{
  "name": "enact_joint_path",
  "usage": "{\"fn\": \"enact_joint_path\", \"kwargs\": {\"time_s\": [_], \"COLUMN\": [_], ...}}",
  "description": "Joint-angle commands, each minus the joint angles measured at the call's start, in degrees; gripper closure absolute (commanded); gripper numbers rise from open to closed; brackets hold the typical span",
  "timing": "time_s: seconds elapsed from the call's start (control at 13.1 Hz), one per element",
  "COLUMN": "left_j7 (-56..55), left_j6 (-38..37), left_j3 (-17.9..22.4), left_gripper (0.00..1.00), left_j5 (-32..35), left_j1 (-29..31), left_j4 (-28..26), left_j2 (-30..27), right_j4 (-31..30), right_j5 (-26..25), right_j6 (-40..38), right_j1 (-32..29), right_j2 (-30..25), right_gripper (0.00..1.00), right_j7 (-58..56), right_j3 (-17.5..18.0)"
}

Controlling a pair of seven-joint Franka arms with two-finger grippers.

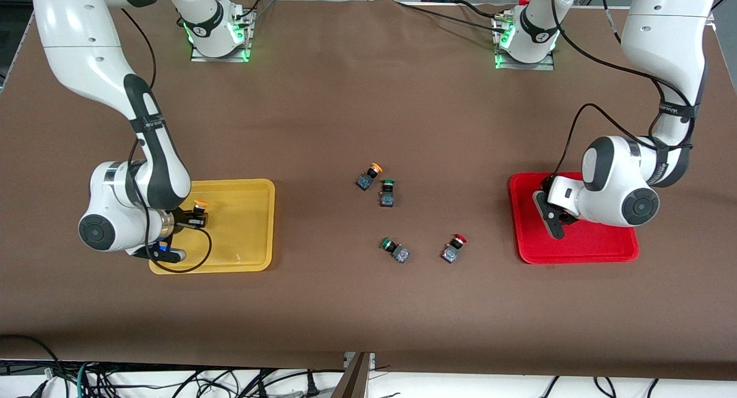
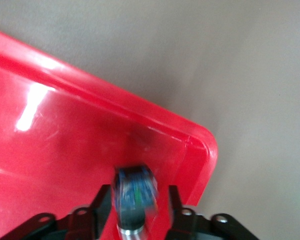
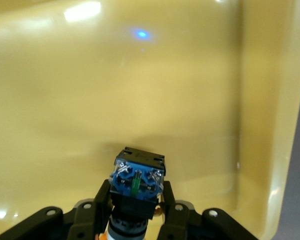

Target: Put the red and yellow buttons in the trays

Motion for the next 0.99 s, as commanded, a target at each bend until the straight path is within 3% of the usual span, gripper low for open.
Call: {"fn": "enact_joint_path", "kwargs": {"time_s": [0.0,0.15,0.31,0.38,0.53,0.76,0.92], "left_j7": [-4.05,-15.01,-30.12,-35.42,-39.41,-40.13,-40.22], "left_j6": [-3.46,-6.56,-6.13,-5.43,0.25,16.41,26.26], "left_j3": [-1.06,-3.6,-4.58,-4.58,-4.32,-4.4,-4.31], "left_gripper": [0.0,0.0,0.0,0.0,0.0,0.0,0.0], "left_j5": [-0.8,-6.23,-10.2,-10.92,-10.31,-10.74,-10.31], "left_j1": [-0.48,-1.27,-4.6,-6.88,-9.61,-8.83,-10.84], "left_j4": [0.72,5.9,11.7,15.38,22.77,19.05,16.39], "left_j2": [-4.11,-3.76,-1.05,1.67,6.68,7.4,10.64], "right_j4": [-0.88,0.08,1.4,1.49,1.41,1.05,1.05], "right_j5": [-0.05,0.83,1.53,3.11,5.04,13.55,14.37], "right_j6": [0.07,-1.68,-2.31,-1.52,3.02,8.05,12.17], "right_j1": [-0.68,1.5,4.84,7.12,13.44,21.0,25.58], "right_j2": [-1.92,-4.64,-4.92,-4.74,-2.99,-0.97,0.52], "right_gripper": [0.0,0.0,0.0,0.0,0.0,0.0,0.0], "right_j7": [-0.8,3.12,17.67,24.88,35.72,41.37,46.89], "right_j3": [0.92,2.58,5.91,8.11,8.74,8.74,8.74]}}
